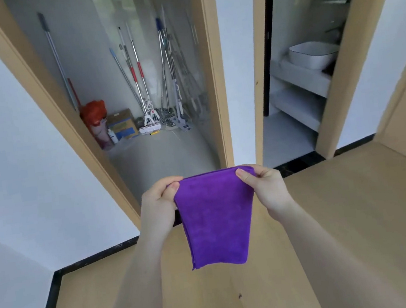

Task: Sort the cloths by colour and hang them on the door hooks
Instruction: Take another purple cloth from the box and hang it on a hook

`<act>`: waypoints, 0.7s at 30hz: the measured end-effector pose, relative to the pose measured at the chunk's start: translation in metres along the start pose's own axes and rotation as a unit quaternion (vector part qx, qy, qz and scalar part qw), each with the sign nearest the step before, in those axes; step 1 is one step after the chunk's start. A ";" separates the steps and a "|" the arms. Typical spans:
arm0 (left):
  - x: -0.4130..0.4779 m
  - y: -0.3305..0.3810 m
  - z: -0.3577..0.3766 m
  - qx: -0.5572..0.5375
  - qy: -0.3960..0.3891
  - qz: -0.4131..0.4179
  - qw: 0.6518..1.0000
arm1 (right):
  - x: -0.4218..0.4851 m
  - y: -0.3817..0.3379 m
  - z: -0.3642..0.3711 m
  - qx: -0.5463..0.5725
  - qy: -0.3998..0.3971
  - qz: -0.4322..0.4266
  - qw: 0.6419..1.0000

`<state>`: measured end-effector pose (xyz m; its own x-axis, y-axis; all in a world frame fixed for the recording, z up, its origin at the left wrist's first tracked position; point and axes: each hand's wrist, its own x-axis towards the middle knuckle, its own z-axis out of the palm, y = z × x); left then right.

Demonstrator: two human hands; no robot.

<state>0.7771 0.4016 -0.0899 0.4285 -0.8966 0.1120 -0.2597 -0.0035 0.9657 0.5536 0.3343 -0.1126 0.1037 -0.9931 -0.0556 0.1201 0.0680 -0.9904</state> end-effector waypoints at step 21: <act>0.166 0.039 0.207 -0.036 -0.328 0.064 0.942 | 0.085 -0.029 -0.139 -0.005 0.286 -0.036 0.957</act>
<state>0.6588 0.1609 -0.0822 -0.2355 -0.9684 0.0821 -0.2036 0.1318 0.9701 0.4215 0.2345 -0.1065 -0.4628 -0.8854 -0.0439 0.0965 -0.0011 -0.9953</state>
